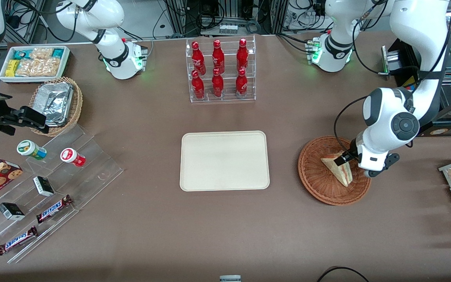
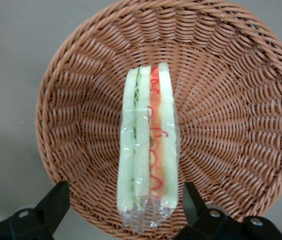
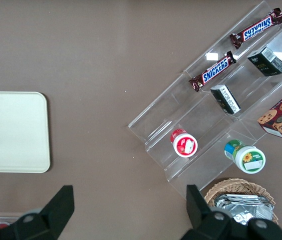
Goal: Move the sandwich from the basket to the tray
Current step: 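Lower the left gripper and close it on the sandwich's edge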
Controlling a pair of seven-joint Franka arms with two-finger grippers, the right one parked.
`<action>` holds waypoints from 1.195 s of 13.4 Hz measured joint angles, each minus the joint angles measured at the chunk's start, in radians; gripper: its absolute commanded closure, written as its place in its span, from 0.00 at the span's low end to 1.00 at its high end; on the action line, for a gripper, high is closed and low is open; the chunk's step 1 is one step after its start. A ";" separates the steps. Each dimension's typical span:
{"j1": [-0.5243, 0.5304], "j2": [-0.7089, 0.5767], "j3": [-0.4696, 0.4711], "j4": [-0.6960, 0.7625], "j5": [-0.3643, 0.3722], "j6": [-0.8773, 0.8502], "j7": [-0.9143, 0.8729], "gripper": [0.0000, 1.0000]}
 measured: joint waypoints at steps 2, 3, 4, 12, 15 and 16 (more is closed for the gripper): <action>-0.012 0.009 -0.001 0.000 0.000 0.011 -0.011 0.03; -0.016 0.014 -0.001 0.000 0.000 0.017 -0.014 0.15; -0.018 0.020 -0.001 0.000 0.000 0.029 -0.015 0.36; -0.019 0.039 -0.002 0.001 0.000 0.047 -0.020 1.00; -0.019 0.038 -0.004 0.013 0.000 0.030 -0.018 1.00; -0.019 0.037 -0.004 0.026 0.001 0.007 -0.017 1.00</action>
